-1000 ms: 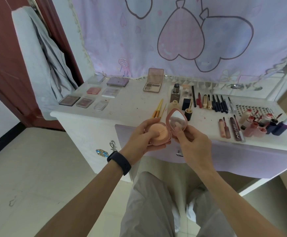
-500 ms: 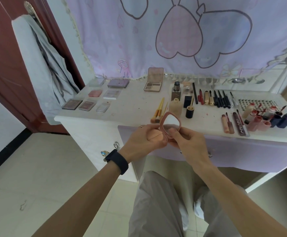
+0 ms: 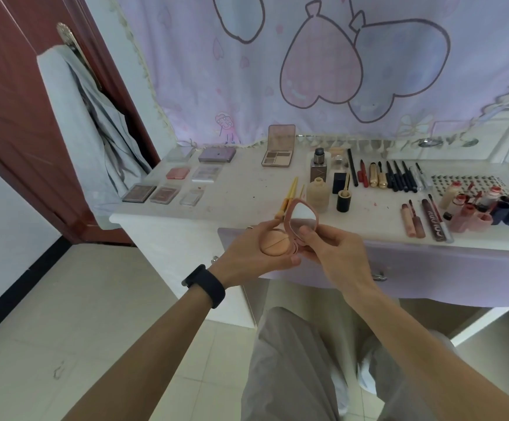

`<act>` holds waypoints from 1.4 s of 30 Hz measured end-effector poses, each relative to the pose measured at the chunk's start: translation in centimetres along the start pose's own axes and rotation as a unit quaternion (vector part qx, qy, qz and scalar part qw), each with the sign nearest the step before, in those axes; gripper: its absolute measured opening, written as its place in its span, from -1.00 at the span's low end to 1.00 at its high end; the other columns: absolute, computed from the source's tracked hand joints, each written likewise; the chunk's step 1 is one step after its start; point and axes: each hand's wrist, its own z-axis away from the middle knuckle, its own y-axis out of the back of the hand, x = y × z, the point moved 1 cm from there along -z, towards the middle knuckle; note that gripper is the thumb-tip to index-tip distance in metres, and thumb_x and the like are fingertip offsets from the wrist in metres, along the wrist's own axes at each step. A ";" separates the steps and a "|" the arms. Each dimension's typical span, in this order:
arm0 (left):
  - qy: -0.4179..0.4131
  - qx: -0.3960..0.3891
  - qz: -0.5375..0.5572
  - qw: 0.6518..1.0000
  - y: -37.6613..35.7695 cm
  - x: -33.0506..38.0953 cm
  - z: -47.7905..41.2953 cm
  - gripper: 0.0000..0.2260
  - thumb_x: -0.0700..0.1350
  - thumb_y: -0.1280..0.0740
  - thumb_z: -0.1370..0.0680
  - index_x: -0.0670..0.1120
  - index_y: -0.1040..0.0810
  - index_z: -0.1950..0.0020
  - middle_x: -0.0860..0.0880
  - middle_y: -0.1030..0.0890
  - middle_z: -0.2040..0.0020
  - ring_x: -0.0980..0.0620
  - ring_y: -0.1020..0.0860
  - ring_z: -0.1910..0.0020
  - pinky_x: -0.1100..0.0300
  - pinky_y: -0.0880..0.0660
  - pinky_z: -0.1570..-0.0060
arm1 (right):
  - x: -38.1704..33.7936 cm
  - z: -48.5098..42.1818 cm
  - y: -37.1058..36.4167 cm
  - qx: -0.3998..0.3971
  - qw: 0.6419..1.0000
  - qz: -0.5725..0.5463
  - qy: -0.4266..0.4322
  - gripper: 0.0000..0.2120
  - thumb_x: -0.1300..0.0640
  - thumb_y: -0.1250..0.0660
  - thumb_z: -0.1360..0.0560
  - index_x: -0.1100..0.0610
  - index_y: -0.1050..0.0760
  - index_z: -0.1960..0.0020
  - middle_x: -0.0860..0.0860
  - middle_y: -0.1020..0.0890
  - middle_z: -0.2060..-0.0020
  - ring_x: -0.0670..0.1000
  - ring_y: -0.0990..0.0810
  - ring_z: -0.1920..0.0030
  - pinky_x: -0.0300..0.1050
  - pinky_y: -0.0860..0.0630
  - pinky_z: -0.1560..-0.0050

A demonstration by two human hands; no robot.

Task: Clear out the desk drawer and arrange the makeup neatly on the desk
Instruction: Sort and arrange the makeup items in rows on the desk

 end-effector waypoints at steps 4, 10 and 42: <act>0.010 0.012 -0.144 0.989 0.6 0.3 -0.3 -0.28 0.13 -0.54 -0.32 0.08 -0.39 -0.43 0.08 -0.52 -0.15 0.05 -0.49 -0.18 0.15 -0.49 -0.19 | -0.2 0.0 -0.5 -0.024 1.000 0.000 0.008 -0.74 0.00 -0.44 -0.55 -0.34 -0.68 0.22 -0.14 -0.75 0.20 -0.13 -0.73 0.14 -0.38 -0.58 0.16; 0.023 0.025 -0.211 0.977 1.6 0.6 -0.6 -0.39 0.09 -0.54 -0.33 0.09 -0.48 -0.35 0.05 -0.46 -0.16 0.09 -0.47 -0.10 0.24 -0.43 -0.08 | 0.3 -0.4 -1.1 -0.082 0.996 0.019 0.007 -0.91 -0.05 -0.43 -0.54 -0.19 -0.66 -0.03 -0.14 -0.75 0.11 -0.11 -0.72 0.04 -0.24 -0.63 0.00; 0.175 0.144 -0.398 0.889 1.7 -1.7 -21.8 -0.49 0.38 -0.19 -0.50 0.00 -0.58 -0.12 -0.12 -0.56 -0.18 -0.20 -0.40 -0.19 -0.01 -0.18 0.01 | 10.3 -5.1 5.3 0.092 0.708 0.573 0.403 -0.55 -0.02 -0.25 -0.57 0.15 -0.54 -0.39 0.09 -0.60 -0.30 0.10 -0.56 -0.28 0.05 -0.42 -0.35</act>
